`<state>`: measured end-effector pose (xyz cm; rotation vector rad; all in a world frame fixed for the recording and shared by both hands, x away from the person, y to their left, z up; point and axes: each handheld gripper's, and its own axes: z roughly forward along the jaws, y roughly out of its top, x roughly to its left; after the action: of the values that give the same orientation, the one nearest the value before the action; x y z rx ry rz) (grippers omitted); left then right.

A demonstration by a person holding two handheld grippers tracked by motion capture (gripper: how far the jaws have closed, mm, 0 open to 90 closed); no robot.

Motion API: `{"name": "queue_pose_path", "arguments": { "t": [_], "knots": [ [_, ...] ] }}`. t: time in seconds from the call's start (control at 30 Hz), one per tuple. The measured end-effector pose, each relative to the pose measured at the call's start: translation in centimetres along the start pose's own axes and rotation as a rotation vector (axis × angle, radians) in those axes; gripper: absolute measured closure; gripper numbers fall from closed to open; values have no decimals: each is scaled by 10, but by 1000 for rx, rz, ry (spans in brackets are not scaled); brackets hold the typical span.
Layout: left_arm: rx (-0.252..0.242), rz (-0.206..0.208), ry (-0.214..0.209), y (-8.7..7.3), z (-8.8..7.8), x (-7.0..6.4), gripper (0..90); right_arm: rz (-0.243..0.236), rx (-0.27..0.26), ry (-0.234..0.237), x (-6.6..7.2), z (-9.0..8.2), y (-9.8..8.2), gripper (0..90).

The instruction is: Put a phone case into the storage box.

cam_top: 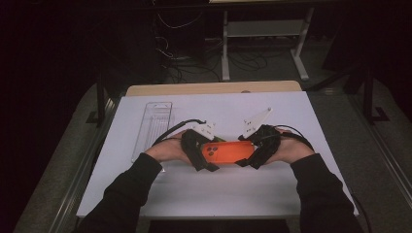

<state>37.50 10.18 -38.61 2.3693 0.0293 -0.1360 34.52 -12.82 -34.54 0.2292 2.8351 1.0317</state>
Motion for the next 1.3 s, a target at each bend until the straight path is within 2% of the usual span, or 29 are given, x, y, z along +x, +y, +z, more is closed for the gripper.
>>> {"name": "queue_pose_path", "arguments": {
  "t": [0.07, 0.13, 0.37, 0.6, 0.93, 1.07, 1.13, 1.23, 1.3],
  "knots": [
    [0, -7, -1, 0, 1, -1, 0, 5, 3, 2, 1, 1, 1, 154],
    [5, -9, 2, 0, 2, -1, 59, -3, 1, 4, 1, 1, 1, 154],
    [22, 5, 4, -1, 3, -1, 119, -7, -2, 8, 1, 3, 2, 154],
    [35, 22, 8, -1, 2, -2, 137, -6, 0, 15, 1, 4, 2, 153],
    [50, 32, 13, 0, 1, -6, 166, 28, -7, 50, -2, 8, -3, 138],
    [63, 22, 45, 2, -2, -6, 169, 55, -21, 37, -4, 8, -6, 94],
    [72, 8, 56, 2, -2, -6, 169, 68, -34, 24, -4, 6, -7, 58],
    [87, -25, 95, 2, -2, -10, 169, 88, -55, 2, -6, 1, -10, 33],
    [95, -44, 117, 2, -3, -12, 169, 129, -71, -13, -6, -3, -15, 28]
  ]
}}
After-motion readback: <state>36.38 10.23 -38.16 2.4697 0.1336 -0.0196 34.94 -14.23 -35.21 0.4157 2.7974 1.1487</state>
